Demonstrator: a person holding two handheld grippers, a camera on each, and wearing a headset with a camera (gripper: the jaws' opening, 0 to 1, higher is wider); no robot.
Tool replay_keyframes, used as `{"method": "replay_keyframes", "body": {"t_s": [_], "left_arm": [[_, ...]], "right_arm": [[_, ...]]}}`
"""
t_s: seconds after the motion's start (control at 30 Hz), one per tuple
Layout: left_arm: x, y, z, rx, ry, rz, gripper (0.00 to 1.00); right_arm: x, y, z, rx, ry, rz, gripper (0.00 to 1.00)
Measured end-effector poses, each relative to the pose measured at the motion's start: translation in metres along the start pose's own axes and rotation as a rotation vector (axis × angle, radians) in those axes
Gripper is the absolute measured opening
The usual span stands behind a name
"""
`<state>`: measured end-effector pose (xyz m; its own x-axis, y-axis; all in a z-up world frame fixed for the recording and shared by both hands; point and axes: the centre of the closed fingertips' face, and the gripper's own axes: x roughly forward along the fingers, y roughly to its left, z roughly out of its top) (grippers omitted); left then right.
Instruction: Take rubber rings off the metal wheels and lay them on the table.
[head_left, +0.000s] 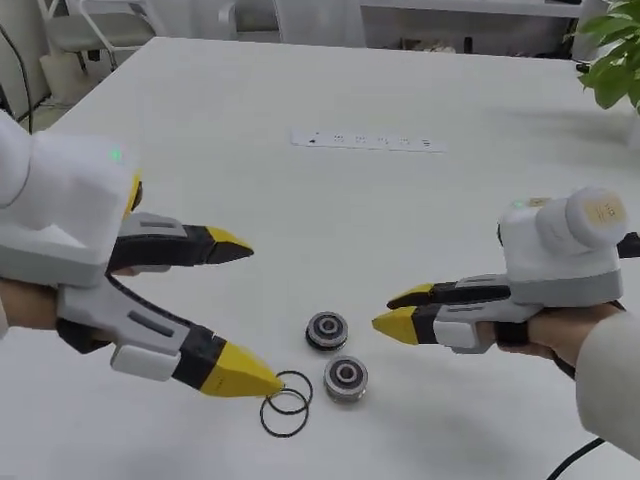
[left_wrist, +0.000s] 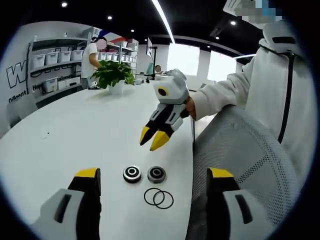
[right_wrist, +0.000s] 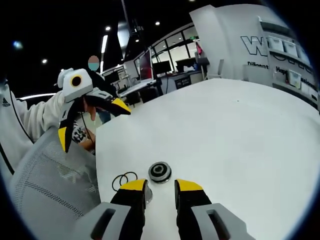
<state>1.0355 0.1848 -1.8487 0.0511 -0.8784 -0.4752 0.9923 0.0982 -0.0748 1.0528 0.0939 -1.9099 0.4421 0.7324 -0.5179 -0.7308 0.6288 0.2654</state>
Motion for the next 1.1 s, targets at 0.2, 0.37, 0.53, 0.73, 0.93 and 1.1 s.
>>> {"method": "replay_keyframes", "body": {"t_s": [0.2, 0.37, 0.53, 0.73, 0.93, 1.1], "left_arm": [[0.014, 0.011, 0.006, 0.048, 0.008, -0.016, 0.79], [0.029, 0.021, -0.001, 0.094, 0.065, -0.010, 0.69], [0.045, 0.025, -0.002, 0.112, 0.067, -0.022, 0.60], [0.060, 0.035, -0.009, 0.130, 0.080, 0.011, 0.51], [0.073, 0.044, -0.020, 0.124, 0.091, 0.042, 0.36], [0.082, 0.053, -0.030, 0.116, 0.094, 0.090, 0.24]], "right_arm": [[0.004, -0.005, -0.007, 0.008, 0.014, 0.003, 0.20], [0.011, -0.005, -0.010, 0.001, 0.028, 0.017, 0.20], [0.018, -0.003, -0.015, 0.010, 0.038, 0.032, 0.20], [0.022, -0.006, -0.017, 0.012, 0.043, 0.033, 0.19], [0.027, -0.008, -0.018, -0.005, 0.052, 0.036, 0.19], [0.033, -0.010, -0.018, -0.023, 0.065, 0.036, 0.20]]}}
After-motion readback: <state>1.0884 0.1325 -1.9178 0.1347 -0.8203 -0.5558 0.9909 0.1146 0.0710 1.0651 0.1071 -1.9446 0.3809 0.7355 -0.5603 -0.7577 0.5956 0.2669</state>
